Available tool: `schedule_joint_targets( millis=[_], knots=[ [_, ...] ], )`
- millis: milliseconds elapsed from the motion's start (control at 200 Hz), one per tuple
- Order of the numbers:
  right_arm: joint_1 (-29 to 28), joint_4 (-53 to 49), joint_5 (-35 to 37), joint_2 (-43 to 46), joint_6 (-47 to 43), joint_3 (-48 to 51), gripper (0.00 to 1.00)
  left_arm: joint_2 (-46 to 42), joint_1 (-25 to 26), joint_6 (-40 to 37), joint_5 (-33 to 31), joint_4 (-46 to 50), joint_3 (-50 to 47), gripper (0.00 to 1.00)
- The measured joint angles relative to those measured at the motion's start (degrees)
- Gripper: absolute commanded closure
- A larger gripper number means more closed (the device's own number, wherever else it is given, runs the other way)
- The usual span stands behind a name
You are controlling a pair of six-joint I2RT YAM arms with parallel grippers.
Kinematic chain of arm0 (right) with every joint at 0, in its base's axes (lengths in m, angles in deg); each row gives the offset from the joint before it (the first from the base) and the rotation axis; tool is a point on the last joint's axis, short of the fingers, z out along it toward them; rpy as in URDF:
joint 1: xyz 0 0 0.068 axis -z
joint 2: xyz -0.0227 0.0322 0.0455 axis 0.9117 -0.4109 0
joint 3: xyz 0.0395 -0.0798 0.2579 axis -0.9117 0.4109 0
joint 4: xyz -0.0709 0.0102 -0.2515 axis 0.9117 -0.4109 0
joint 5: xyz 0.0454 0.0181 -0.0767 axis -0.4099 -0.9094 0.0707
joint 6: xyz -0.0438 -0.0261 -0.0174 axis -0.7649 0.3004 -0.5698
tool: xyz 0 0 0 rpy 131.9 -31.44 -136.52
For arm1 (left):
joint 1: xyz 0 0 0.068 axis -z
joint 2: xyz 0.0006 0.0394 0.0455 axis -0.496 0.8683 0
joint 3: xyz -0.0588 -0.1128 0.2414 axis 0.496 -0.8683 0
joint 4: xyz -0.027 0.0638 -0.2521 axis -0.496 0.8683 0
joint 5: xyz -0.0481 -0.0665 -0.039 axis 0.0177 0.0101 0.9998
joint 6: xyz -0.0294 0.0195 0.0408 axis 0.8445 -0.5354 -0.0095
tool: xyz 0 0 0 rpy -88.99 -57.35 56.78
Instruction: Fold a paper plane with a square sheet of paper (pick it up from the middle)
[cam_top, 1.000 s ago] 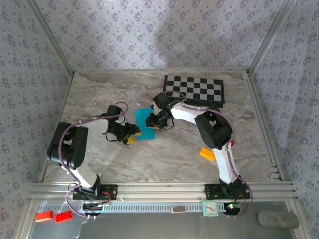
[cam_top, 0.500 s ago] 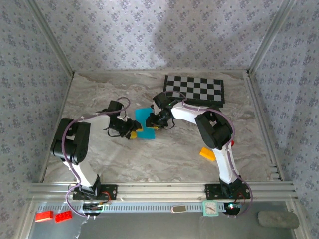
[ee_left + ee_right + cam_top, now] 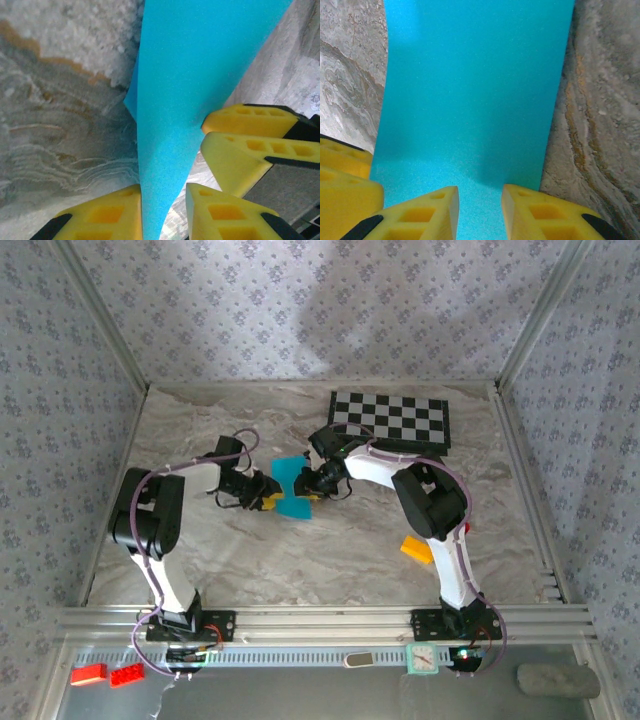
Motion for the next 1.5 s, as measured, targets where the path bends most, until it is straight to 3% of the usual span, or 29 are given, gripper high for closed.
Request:
schedule_joint_targets(
  millis=[260,485,530,875,965,1239,1499],
  knots=[
    [0.09,1.27,-0.44,0.39,0.02,0.98,0.67,0.87,-0.13,0.74,-0.02,-0.04,0.83,0.81],
    [0.17,2.86,-0.85,1.29,0.04,2.14,0.59,1.64,-0.35,1.90,-0.07,-0.13,0.83,0.95],
    [0.17,3.21,-0.85,1.60,-0.13,2.45,0.55,1.64,-0.37,2.43,-0.04,-0.11,0.83,1.00],
    [0.17,8.87,5.55,13.64,-6.82,10.82,0.15,1.25,0.11,7.17,-1.27,-0.28,0.83,1.00],
    [0.04,11.61,8.81,17.68,-9.68,13.70,0.00,0.76,0.81,8.61,-1.66,-0.26,0.83,1.00],
    [-2.03,19.71,16.17,22.95,-21.31,23.06,0.00,0.26,1.97,10.25,-2.49,0.90,2.84,1.00],
    [-7.72,30.18,17.70,23.67,-33.20,30.58,0.01,0.26,2.01,10.38,-3.37,1.55,3.21,1.00]
  ],
)
